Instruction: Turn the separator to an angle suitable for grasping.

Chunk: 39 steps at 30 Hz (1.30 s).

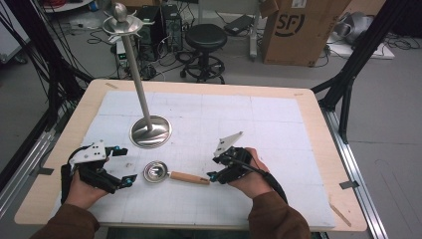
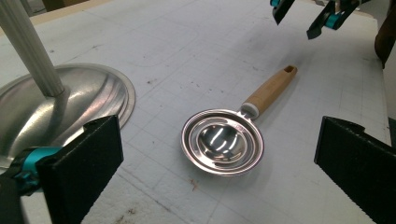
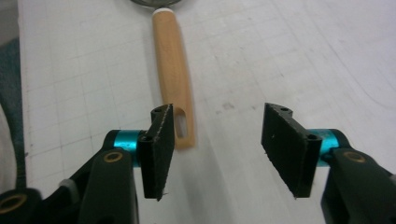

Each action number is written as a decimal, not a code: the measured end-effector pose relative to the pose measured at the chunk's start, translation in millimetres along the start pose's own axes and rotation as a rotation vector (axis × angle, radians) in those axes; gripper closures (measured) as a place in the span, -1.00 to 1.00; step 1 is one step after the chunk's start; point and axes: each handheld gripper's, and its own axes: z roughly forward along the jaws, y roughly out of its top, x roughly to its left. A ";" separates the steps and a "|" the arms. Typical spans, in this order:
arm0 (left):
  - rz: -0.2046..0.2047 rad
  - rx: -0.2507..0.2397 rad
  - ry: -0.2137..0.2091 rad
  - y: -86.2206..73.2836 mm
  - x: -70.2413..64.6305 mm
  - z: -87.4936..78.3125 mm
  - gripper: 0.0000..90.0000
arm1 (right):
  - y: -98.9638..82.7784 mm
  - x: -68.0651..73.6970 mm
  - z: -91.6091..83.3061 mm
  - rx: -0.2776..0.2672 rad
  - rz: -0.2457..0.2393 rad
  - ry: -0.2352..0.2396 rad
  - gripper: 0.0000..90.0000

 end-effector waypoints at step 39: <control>0.015 -0.001 -0.003 2.8 2.8 1.4 -0.96 | -75.6 -18.2 -61.6 -0.253 0.211 -0.164 -0.46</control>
